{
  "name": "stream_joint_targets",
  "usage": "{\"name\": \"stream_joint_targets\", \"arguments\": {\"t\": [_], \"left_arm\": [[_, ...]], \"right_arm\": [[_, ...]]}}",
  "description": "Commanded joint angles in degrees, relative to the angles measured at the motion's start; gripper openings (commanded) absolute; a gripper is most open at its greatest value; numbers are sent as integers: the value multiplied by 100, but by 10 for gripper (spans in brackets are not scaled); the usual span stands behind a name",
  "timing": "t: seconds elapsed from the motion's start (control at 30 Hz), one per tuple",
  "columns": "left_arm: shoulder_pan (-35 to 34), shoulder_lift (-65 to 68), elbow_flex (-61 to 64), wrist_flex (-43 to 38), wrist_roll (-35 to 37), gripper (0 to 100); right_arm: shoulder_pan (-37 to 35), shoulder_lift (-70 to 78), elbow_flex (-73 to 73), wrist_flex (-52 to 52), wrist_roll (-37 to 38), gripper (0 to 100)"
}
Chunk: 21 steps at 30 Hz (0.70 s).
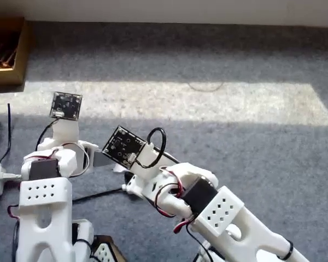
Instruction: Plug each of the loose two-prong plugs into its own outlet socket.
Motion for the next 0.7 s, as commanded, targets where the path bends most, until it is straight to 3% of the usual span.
{"name": "stream_joint_targets", "arguments": {"t": [0.0, 0.23, 0.47, 0.67], "left_arm": [[171, -75, 198, -132, -18, 566], [75, -75, 101, -237, 0, 565], [-1420, -75, -163, -774, 9, 564], [-1938, -57, -40, -774, 334, 563]], "right_arm": [[470, -145, -831, 391, -62, 6], [514, -119, -1587, 1446, -35, 6], [514, -75, -1007, 2387, -18, 6], [488, 2026, -2633, 3899, -202, 6]]}}
